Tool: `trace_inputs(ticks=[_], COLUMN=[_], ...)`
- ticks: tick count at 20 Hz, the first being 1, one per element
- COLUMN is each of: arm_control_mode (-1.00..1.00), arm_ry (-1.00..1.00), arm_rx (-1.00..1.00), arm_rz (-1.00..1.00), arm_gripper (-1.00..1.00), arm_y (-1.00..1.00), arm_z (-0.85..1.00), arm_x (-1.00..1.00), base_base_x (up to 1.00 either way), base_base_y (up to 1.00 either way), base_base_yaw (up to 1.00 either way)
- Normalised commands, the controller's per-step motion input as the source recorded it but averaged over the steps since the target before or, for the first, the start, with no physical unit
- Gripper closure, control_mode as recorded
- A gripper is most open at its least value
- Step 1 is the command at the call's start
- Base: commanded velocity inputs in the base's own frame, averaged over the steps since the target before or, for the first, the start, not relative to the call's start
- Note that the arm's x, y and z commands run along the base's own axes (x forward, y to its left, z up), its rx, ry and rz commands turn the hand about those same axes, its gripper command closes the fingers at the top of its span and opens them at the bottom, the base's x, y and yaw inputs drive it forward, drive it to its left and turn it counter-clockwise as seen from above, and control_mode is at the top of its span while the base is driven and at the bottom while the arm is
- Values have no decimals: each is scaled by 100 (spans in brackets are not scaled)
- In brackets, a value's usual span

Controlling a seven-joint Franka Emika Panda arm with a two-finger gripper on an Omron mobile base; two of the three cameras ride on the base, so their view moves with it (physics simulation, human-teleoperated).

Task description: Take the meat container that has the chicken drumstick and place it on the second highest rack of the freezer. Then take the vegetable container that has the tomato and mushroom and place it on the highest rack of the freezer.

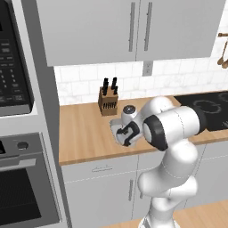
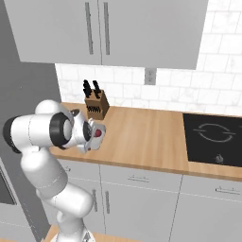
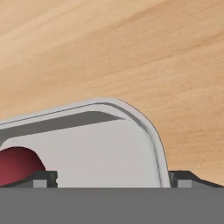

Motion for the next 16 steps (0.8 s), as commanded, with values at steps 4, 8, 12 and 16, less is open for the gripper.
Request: trace_inputs(ticks=[4,8,12,16], arm_control_mode=[-100,-100,-100,-100], arm_ry=[4,0,0,0], arm_rx=[0,0,0,0], arm_rz=[0,0,0,0], arm_gripper=[-100,-100,-100,100], arm_y=[0,0,0,-5], arm_z=[-14,-4,0,0], arm_x=[-7,-2,0,1], base_base_x=[0,0,0,0], base_base_y=[0,0,0,0], base_base_yaw=[0,0,0,0])
